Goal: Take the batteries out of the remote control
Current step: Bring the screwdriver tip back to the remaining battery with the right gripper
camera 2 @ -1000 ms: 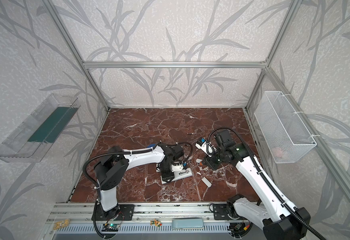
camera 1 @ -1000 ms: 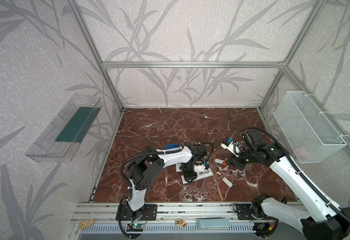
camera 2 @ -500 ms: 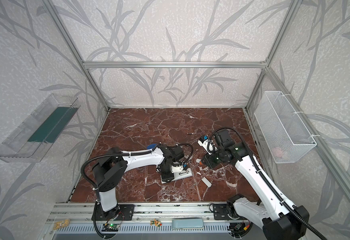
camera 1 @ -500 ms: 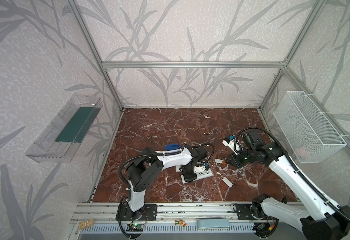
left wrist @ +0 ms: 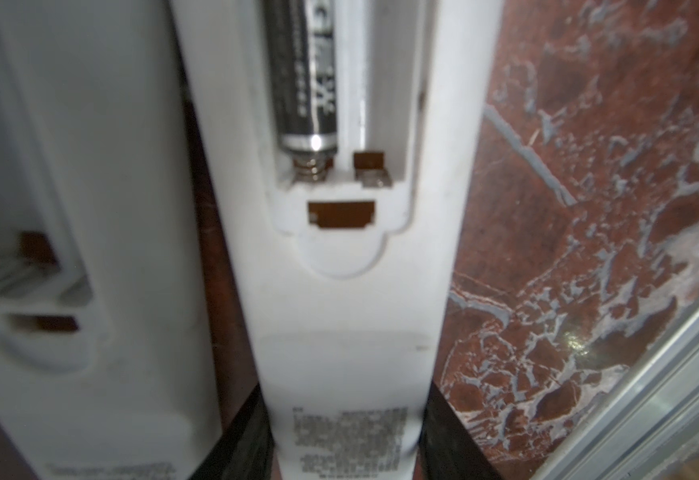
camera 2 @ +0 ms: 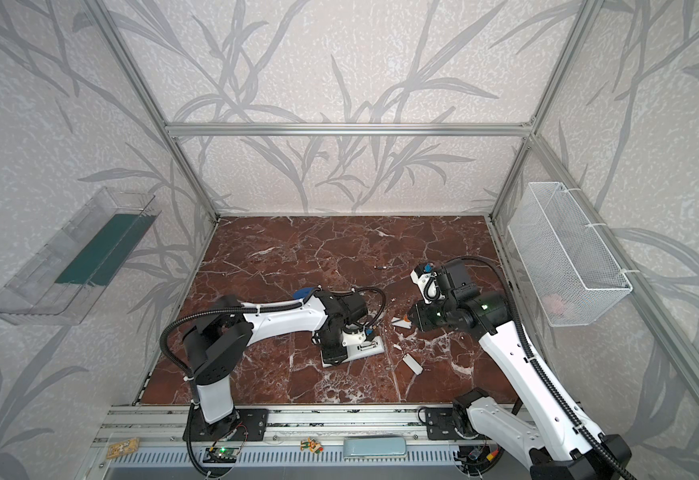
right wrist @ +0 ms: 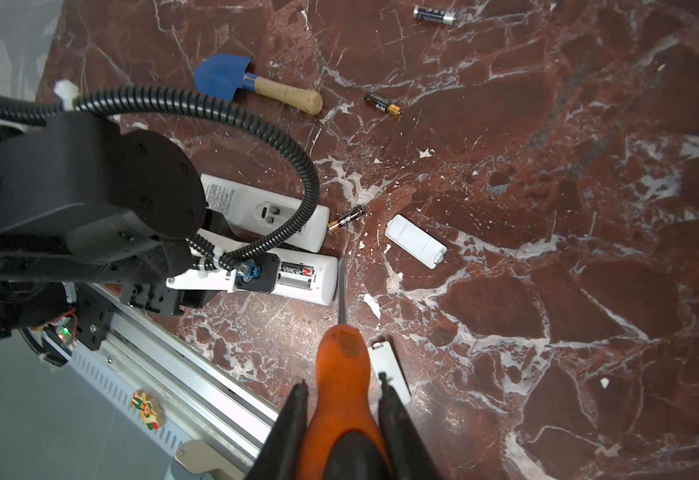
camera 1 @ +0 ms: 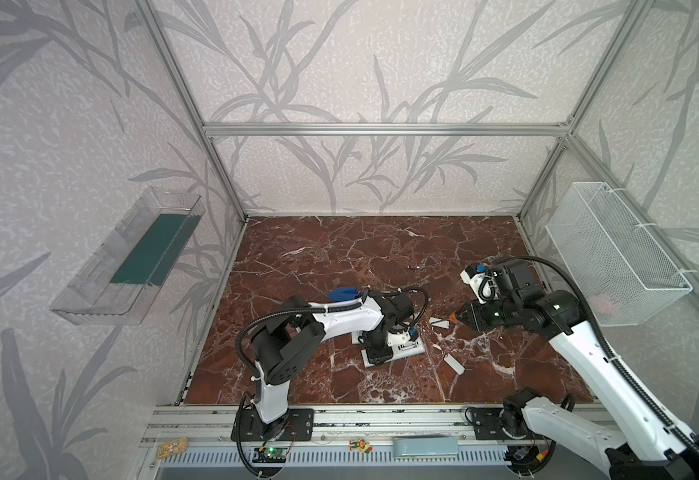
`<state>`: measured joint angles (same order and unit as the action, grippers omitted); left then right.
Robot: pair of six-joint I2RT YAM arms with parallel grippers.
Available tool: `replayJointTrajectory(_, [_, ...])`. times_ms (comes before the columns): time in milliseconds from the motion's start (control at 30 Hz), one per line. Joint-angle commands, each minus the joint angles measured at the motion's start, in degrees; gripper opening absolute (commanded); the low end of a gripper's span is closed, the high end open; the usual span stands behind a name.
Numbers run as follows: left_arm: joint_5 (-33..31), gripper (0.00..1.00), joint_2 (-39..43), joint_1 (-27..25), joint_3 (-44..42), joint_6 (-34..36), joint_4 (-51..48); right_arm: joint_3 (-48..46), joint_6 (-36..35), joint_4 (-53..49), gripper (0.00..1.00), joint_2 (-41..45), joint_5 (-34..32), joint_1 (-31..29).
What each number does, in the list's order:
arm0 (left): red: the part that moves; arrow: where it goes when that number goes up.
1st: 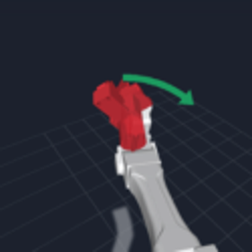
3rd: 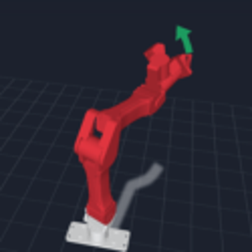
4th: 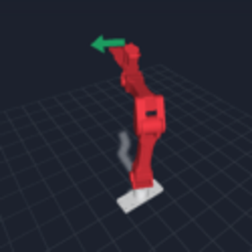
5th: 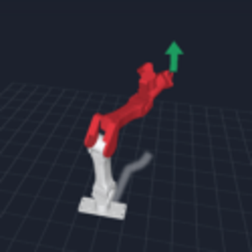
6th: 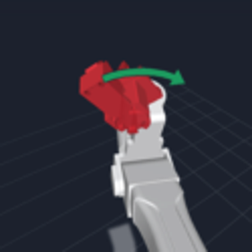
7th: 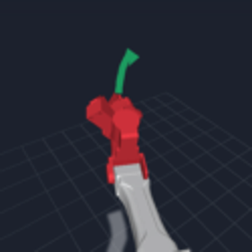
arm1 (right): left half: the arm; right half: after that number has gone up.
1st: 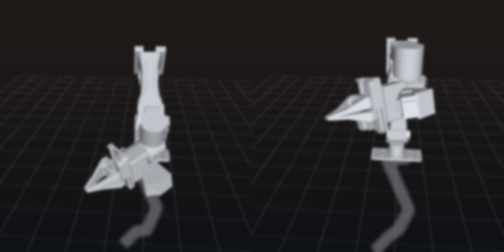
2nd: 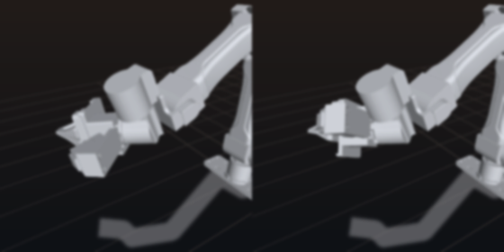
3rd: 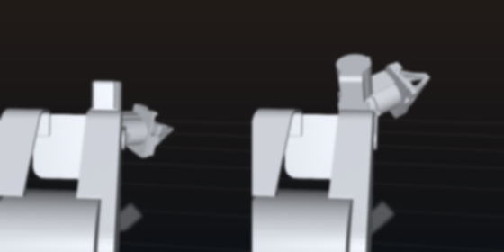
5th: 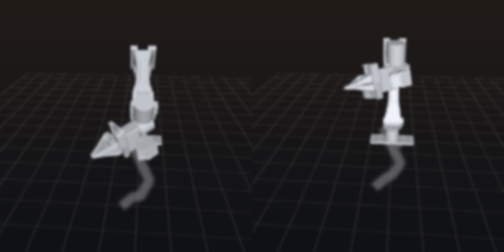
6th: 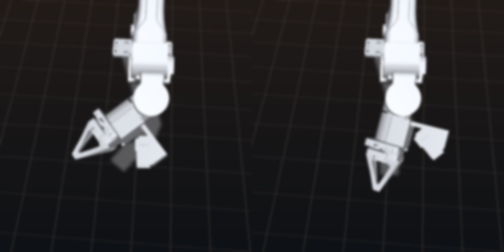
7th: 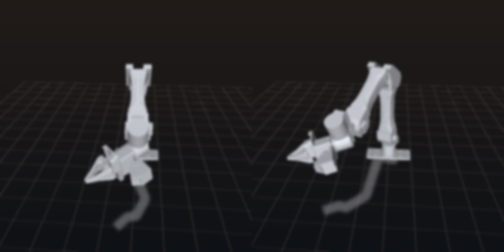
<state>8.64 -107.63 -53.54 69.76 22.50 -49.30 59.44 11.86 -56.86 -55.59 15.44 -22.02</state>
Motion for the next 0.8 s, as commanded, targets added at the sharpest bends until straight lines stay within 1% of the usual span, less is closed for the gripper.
replayJointTrajectory(0, [-3.43,0.02,0.06,0.23,-1.53,1.32,2.98,-3.63,7.14,0.31,0.00,3.87,0.07,-0.45])
replayJointTrajectory(167, [-3.49,0.02,0.32,-0.16,-1.73,1.32,3.44,-10.26,12.37,5.95,0.00,6.81,5.55,-1.86])
replayJointTrajectory(367, [-3.68,0.02,0.31,-0.51,-2.08,1.22,3.63,-12.41,14.91,9.53,0.00,6.16,4.64,-5.83])
replayJointTrajectory(767, [-3.81,0.02,0.28,-0.65,-2.08,0.96,3.90,-15.77,17.50,13.39,0.00,5.33,5.48,-6.78])
